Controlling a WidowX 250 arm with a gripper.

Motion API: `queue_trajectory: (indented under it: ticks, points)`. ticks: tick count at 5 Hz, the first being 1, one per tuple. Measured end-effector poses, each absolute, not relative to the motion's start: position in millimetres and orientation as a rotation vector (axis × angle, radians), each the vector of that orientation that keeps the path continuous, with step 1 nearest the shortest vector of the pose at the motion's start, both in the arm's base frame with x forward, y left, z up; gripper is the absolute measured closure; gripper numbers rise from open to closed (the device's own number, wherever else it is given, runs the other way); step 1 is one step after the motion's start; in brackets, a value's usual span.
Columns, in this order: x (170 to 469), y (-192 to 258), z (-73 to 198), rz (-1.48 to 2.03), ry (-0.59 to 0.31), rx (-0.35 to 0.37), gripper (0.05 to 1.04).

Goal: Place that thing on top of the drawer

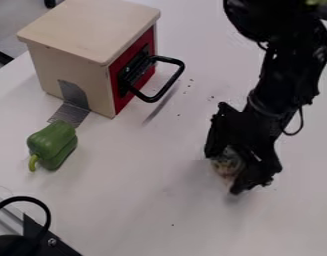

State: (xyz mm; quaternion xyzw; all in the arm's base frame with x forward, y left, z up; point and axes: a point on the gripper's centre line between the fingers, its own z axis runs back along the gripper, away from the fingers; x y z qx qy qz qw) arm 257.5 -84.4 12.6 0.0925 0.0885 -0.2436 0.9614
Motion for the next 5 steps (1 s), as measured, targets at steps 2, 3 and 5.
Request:
queue_trajectory:
  ticks: [2,3,5]
  points:
    - [265.8,-85.8,-2.3,-0.474,0.218,0.212,0.12]
    - [266.2,-85.2,-1.8,-0.473,0.223,0.215,0.362]
    - [277.6,-85.7,35.4,-0.427,0.186,0.165,0.827]
